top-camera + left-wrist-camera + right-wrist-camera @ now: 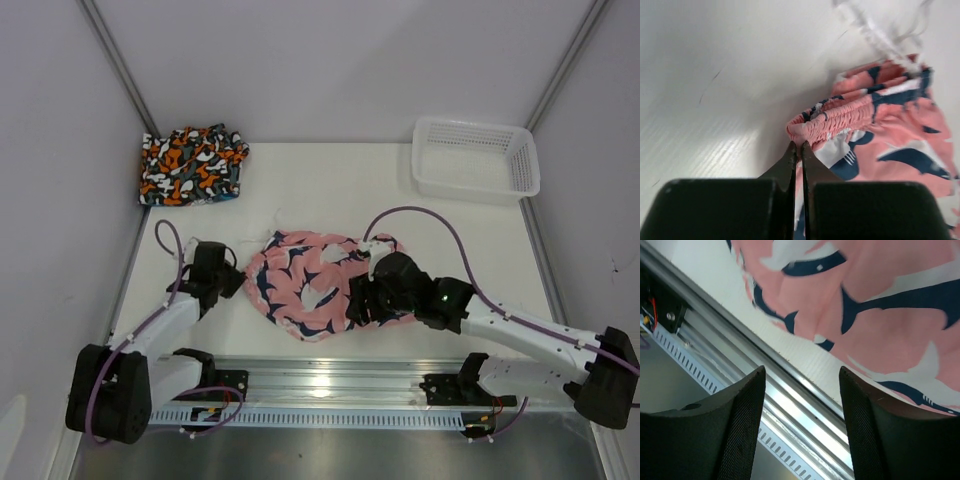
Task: Fold and stack the shorts
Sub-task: Flatten the shorts out
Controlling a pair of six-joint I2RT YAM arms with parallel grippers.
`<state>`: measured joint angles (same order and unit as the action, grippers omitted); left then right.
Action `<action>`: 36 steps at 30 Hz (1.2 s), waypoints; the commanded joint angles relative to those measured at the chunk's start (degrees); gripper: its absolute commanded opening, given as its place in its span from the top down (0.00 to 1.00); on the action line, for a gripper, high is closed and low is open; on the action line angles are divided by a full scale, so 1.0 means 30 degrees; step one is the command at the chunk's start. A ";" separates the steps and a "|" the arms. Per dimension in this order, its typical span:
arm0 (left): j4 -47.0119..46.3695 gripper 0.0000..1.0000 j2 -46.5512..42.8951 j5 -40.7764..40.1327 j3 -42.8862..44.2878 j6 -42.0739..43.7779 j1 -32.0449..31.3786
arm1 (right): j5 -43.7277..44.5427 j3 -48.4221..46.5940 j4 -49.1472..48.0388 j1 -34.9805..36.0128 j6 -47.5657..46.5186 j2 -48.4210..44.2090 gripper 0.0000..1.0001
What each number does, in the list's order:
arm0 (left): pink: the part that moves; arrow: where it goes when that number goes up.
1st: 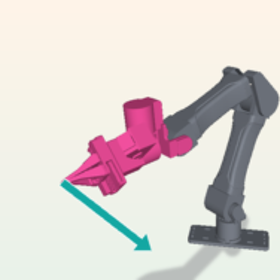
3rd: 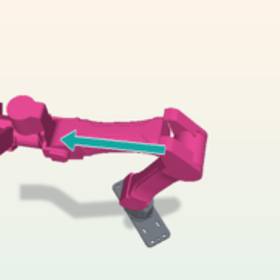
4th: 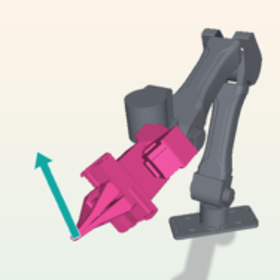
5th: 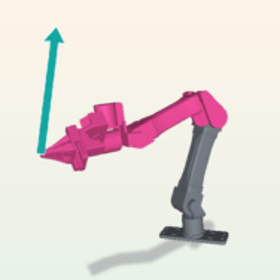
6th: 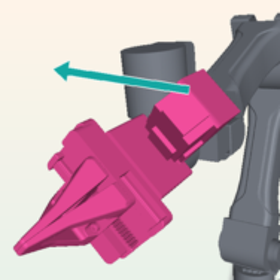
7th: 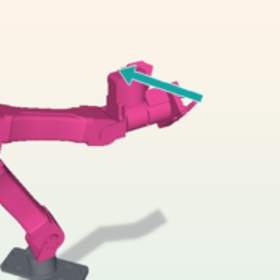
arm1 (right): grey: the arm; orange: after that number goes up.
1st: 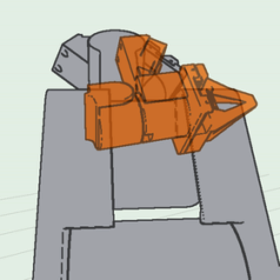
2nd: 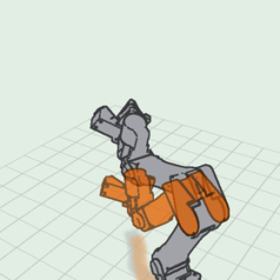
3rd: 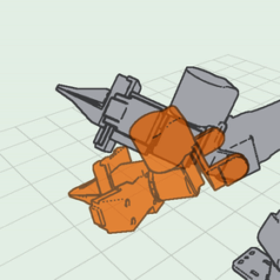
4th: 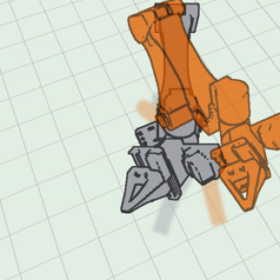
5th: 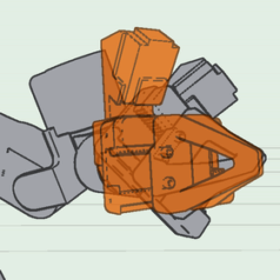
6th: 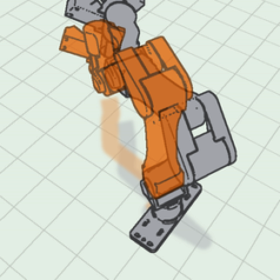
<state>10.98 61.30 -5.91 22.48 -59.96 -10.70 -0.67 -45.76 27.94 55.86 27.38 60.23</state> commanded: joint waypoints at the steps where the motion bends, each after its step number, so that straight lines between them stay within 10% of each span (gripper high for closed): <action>1: 0.2867 1.00 -0.1329 -0.2009 0.3482 0.0798 -0.0095 | 0.0919 -0.0304 -0.1722 0.1622 -0.0364 0.1101 0.37; 10: 0.8637 1.00 -0.1213 -0.3272 1.0665 0.0126 -0.1324 | 0.2997 -0.2762 -0.6148 0.5315 -0.2356 0.6228 0.38; 26: 1.1749 1.00 -0.1801 -0.4914 1.6353 -0.0812 -0.3201 | 0.3178 -0.4583 -1.1945 0.5108 -0.5346 1.1594 0.26; 36: 1.2364 1.00 -0.2151 -0.5353 1.6589 -0.1808 -0.3406 | 1.4771 -0.4726 -1.6167 0.8830 -0.6018 1.3058 0.27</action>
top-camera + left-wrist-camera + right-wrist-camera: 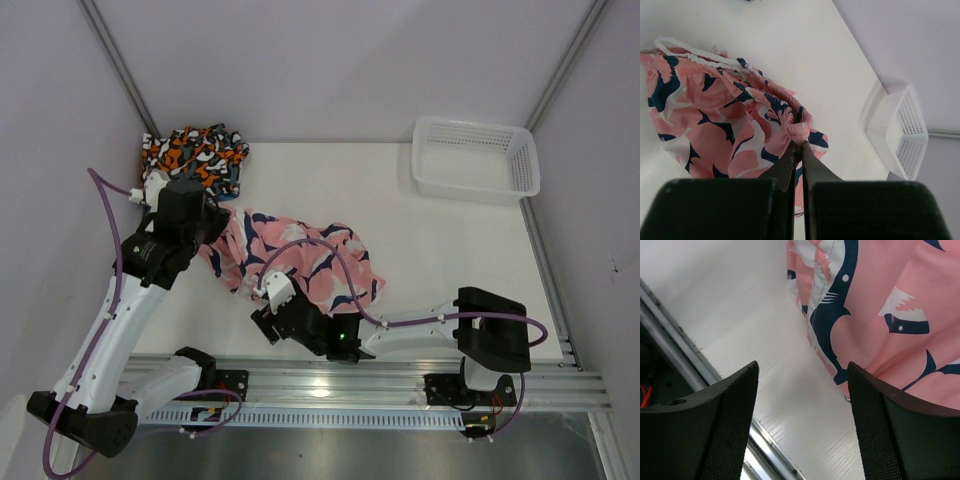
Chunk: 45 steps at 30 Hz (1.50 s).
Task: Fold and stack the shorts
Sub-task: Flatten the shorts out
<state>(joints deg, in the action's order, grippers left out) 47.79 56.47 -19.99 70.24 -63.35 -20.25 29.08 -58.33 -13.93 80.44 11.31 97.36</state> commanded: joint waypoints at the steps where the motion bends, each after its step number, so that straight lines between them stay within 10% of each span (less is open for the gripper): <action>1: 0.0066 1.00 -0.0657 -0.0778 0.0699 -0.0708 -0.0252 | 0.5302 -0.0626 -0.2646 0.0752 -0.0868 0.0884 0.28; 19: 0.0300 1.00 -0.0629 0.0100 0.1020 -0.0856 -0.0281 | 0.7065 -0.4024 -0.1277 0.0578 0.0562 0.4691 0.30; 23: 0.0096 1.00 -0.0658 -0.0163 0.1108 -0.0680 -0.0281 | 0.6861 -0.3501 -0.1039 0.0168 0.1093 0.4083 0.73; 26: 0.0241 1.00 -0.0366 -0.0689 0.1635 -0.0241 -0.0281 | 0.1938 -0.1481 -0.1567 -0.0474 -0.0160 0.1312 0.90; 36: -0.0050 1.00 -0.0161 -0.2213 0.1931 0.0698 -0.0252 | -1.9809 -0.4611 1.0007 -0.6969 -0.0144 -0.3977 1.00; 45: -0.1134 1.00 0.0893 -0.2916 0.0582 0.0610 -0.0252 | -2.7891 -0.7363 0.7727 -1.4009 0.2787 0.3516 0.93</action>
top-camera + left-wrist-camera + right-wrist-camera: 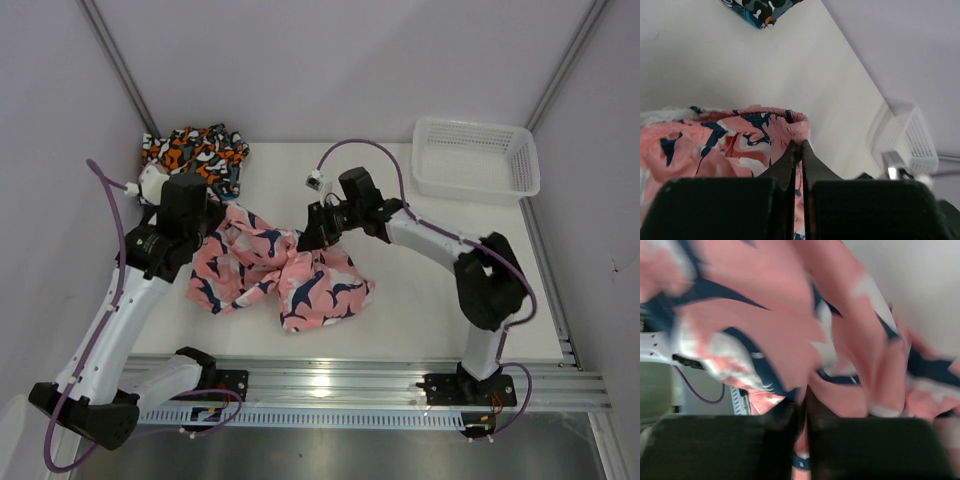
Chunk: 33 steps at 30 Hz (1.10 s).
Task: Fold and stack the shorts
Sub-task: Flatten the shorts out
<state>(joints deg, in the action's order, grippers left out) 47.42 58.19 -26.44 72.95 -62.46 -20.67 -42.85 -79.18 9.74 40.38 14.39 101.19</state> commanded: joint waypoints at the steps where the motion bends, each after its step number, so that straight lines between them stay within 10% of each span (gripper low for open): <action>1: -0.1098 1.00 0.0348 -0.0826 -0.0351 0.0311 -0.0113 | -0.3243 -0.0907 0.0469 -0.0802 0.1736 0.3321 0.76; 7: -0.1392 1.00 0.1020 -0.1148 -0.0498 0.0370 -0.0113 | 0.4726 -0.0566 0.2118 0.0044 0.0593 0.2078 0.23; 18: -0.1655 1.00 0.2340 -0.2057 -0.0527 -0.0274 -0.0113 | 1.4279 0.6351 0.0299 0.6746 -0.0460 -0.7007 0.26; 33: -0.1070 1.00 0.2751 -0.1297 0.0118 0.0252 0.0706 | 2.0841 0.5270 -0.1426 1.2640 0.0973 -0.1066 0.39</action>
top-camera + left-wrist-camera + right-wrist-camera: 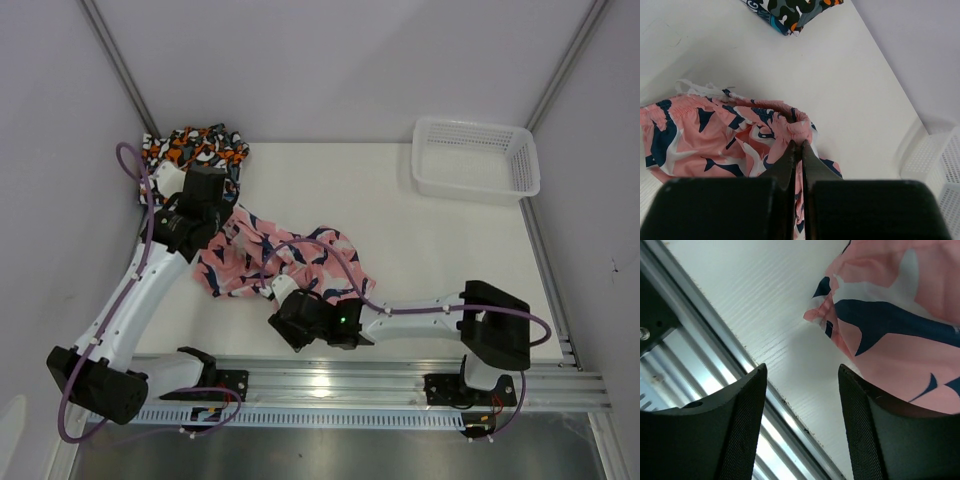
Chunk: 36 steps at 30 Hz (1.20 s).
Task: Fold and stack the shorts
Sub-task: Flatten the shorts out
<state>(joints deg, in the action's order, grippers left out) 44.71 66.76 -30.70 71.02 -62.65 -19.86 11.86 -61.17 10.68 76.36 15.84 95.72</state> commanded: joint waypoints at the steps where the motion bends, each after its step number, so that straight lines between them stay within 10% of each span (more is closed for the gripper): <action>1: -0.0224 1.00 -0.0251 0.0560 0.0614 0.0347 0.0582 | 0.3016 -0.0792 -0.1975 0.0738 0.0638 0.1107 0.39; 31: -0.0577 1.00 -0.0867 0.1795 0.0026 0.0699 0.1199 | 0.5979 -0.1087 -0.3998 0.1471 0.2455 0.5358 0.55; 36: -0.0606 1.00 -0.0867 0.1707 -0.0120 0.0699 0.1228 | 0.6768 -0.0852 -0.2980 0.1588 0.3188 0.5038 0.99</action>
<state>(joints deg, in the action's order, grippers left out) 44.64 65.87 -25.69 70.91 -61.82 -16.73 29.54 -64.51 0.43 80.55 23.27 111.33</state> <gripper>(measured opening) 0.009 0.066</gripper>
